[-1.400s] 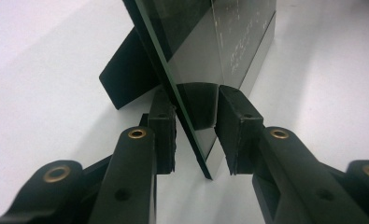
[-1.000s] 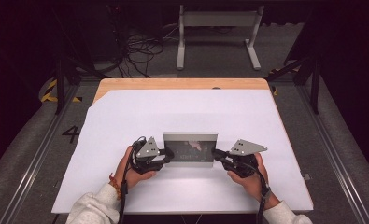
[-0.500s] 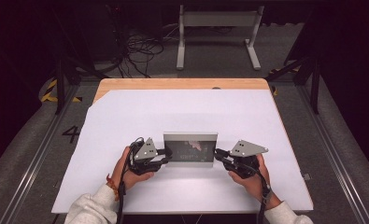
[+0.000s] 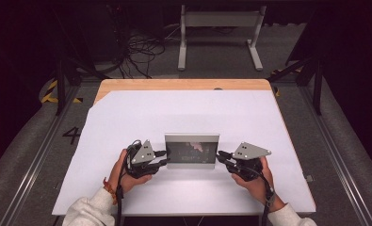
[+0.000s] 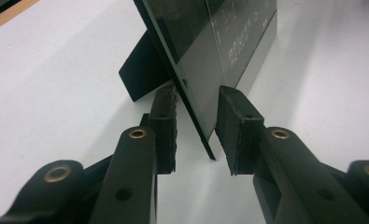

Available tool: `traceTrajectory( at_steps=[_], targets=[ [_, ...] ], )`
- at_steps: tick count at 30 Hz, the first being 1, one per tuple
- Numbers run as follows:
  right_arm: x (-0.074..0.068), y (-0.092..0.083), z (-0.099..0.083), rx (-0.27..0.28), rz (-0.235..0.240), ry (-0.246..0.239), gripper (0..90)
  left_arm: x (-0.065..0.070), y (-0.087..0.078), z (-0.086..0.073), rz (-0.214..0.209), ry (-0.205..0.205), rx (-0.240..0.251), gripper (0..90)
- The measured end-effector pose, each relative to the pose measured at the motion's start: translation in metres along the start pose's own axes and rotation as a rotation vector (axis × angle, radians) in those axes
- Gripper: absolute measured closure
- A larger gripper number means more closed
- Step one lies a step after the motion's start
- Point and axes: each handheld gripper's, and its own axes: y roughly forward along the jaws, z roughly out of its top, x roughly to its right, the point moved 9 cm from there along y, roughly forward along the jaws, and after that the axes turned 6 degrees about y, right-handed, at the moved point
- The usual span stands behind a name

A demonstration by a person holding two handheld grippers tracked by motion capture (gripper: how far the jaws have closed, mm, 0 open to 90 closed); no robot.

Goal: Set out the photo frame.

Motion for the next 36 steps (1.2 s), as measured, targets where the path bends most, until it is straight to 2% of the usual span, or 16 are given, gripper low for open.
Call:
traceTrajectory(
  at_steps=[9, 16, 20, 24, 27, 34, 36],
  targets=[
    [0.004, -0.006, -0.003, 0.000, -0.017, -0.006, 77.7, 0.003, -0.005, -0.001, -0.003, 0.001, -0.002, 66.2],
    [0.005, -0.009, -0.006, -0.009, -0.035, -0.028, 75.0, 0.004, -0.010, -0.005, 0.005, 0.003, -0.010, 63.5],
    [0.004, -0.012, -0.003, 0.008, -0.046, -0.033, 73.8, 0.004, -0.014, -0.007, 0.012, 0.001, -0.009, 61.5],
    [0.004, -0.011, -0.005, -0.004, -0.052, -0.042, 70.6, 0.005, -0.018, -0.010, 0.024, 0.004, -0.017, 57.4],
    [0.005, -0.011, -0.008, -0.013, -0.068, -0.054, 66.0, 0.004, -0.020, -0.014, 0.042, 0.005, -0.033, 48.4],
    [0.010, -0.014, -0.014, -0.021, -0.074, -0.050, 60.9, 0.008, -0.024, -0.023, 0.050, 0.020, -0.064, 42.3],
    [0.011, -0.015, -0.016, -0.022, -0.075, -0.049, 59.1, 0.008, -0.026, -0.026, 0.054, 0.009, -0.068, 39.4]
  ],
)
